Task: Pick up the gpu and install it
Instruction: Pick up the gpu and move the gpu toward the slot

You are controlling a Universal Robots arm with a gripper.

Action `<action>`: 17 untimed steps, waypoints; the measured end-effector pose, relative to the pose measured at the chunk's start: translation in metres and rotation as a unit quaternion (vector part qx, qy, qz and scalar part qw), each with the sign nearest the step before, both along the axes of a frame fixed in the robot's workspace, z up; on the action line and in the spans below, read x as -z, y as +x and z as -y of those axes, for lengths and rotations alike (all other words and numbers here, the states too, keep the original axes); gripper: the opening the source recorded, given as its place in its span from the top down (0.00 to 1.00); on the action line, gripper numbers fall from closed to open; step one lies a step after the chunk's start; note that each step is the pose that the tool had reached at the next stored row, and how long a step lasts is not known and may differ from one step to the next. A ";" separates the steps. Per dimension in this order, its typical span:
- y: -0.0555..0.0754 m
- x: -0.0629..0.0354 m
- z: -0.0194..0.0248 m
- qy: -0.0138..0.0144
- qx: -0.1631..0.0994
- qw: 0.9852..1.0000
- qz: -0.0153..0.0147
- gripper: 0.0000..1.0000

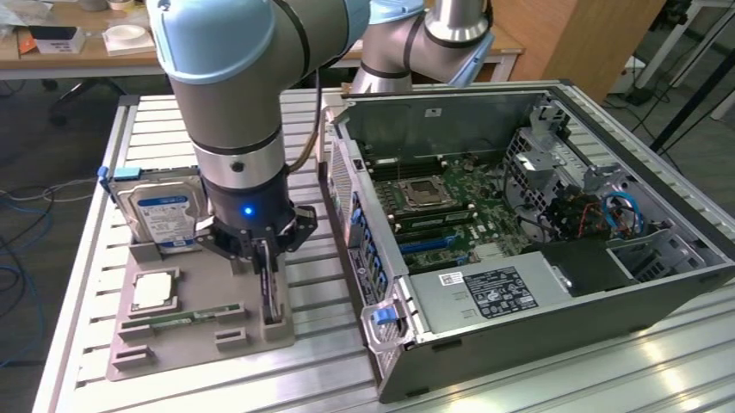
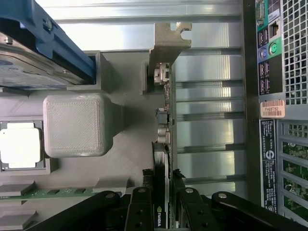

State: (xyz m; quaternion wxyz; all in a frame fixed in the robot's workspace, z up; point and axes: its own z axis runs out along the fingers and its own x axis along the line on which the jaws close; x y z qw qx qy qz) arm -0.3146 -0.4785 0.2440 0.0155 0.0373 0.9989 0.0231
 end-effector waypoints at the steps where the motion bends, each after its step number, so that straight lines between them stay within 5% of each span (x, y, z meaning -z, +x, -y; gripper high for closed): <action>1: 0.000 -0.0013 0.0000 0.000 0.000 1.000 0.000 0.74; 17: 0.000 -0.0202 0.0000 0.000 0.000 1.000 0.000 0.74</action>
